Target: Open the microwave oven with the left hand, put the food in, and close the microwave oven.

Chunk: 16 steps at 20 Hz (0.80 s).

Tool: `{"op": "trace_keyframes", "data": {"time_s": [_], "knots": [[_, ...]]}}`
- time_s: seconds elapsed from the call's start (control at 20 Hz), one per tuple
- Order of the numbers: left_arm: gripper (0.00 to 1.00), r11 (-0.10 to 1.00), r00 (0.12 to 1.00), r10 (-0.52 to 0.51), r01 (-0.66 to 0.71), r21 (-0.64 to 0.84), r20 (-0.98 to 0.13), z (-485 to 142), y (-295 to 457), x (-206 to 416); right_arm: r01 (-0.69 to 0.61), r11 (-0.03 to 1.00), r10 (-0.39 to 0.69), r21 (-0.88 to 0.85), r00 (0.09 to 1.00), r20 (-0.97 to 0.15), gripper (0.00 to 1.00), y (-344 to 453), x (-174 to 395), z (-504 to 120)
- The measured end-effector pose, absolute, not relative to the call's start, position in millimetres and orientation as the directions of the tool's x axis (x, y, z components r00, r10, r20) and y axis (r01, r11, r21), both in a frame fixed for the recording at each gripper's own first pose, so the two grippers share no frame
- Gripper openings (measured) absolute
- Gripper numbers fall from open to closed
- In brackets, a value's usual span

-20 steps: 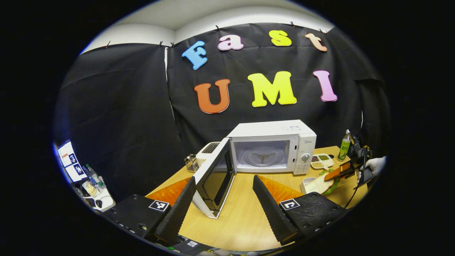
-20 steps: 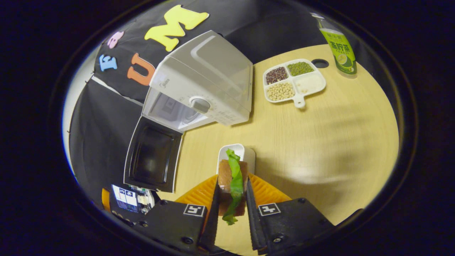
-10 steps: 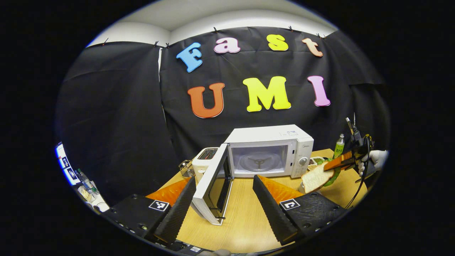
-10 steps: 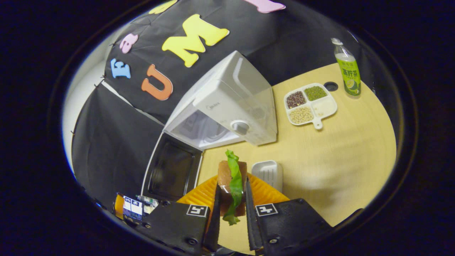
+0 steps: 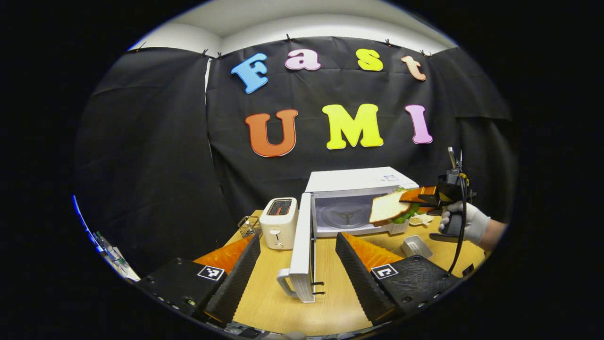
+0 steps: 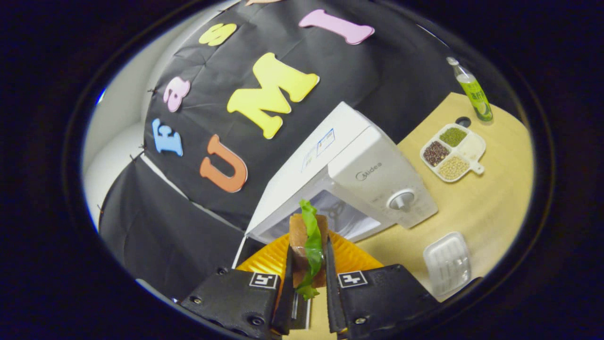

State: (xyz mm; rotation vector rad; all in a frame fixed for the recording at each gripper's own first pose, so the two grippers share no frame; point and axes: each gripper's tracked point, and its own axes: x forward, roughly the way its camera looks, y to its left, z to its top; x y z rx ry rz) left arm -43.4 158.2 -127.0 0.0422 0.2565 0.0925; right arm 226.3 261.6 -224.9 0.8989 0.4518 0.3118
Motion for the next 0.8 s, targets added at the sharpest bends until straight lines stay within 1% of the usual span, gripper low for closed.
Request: {"op": "trace_keyframes", "data": {"time_s": [0.25,0.45,0.6,0.7,0.8], "knots": [[0.97,0.996,0.963,0.077,-0.061,0.069,-0.259,-138,170,-34,0.038,0.558,0.318,0.829,0.913,-0.256,0.33,316,267,-270],[0.96,0.995,0.96,0.073,-0.052,0.086,-0.269,-146,182,-23,0.08,0.558,0.201,0.826,0.952,-0.229,0.33,339,309,-289],[0.97,0.994,0.957,0.082,-0.06,0.089,-0.277,-151,190,-17,0.092,0.556,0.161,0.826,0.963,-0.215,0.33,356,334,-298],[0.97,0.994,0.955,0.087,-0.064,0.092,-0.282,-154,194,-14,0.094,0.553,0.159,0.828,0.963,-0.216,0.33,374,350,-306],[0.97,0.993,0.954,0.093,-0.068,0.096,-0.286,-156,200,-10,0.089,0.585,0.154,0.806,0.964,-0.218,0.33,386,357,-315]]}}
